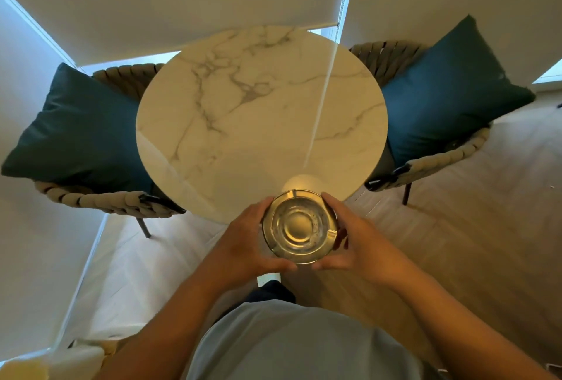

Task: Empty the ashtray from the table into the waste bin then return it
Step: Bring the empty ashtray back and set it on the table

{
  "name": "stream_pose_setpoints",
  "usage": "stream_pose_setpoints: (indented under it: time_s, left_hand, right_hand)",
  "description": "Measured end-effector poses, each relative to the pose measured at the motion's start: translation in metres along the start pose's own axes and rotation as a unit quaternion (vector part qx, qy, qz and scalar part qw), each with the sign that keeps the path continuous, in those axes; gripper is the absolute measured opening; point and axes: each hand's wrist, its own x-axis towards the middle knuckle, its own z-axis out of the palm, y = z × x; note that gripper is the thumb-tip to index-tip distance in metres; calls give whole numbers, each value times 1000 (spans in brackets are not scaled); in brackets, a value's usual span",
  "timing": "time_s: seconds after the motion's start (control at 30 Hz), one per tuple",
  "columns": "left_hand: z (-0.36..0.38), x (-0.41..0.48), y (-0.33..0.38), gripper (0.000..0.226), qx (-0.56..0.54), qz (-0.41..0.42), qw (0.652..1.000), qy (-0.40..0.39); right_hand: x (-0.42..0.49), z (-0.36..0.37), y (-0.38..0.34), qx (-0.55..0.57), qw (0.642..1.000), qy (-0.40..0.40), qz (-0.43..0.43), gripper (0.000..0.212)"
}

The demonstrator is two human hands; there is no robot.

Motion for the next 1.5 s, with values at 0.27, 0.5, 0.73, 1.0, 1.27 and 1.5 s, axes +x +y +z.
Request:
stream_pose_setpoints:
  time_s: [0.27,0.5,0.73,1.0,1.27,1.5]
  left_hand:
    - [-71,81,-34,99,9,25,1000,1]
    - [-96,136,-57,102,5,-1,1000,-1]
    - [-96,192,-64,104,3,-45,999,23]
    - [-90,267,-70,103,-18,-97,993,62]
    - [-101,309,-105,105,-11,-105,993,45]
    - [-114,332,-144,94,-1,-64,997,36]
  right_hand:
    - [102,-12,-10,-44,998,18,30,118]
    - [165,-29,-7,-53,997,11,53,124]
    - [224,-66,9,-53,998,-17,38,126]
    - [300,-108,36,-63,996,-55,22,123]
    - [352,-100,51,-52,996,-61,46,121]
    - [386,-66,65,-51,993,-47,99,122]
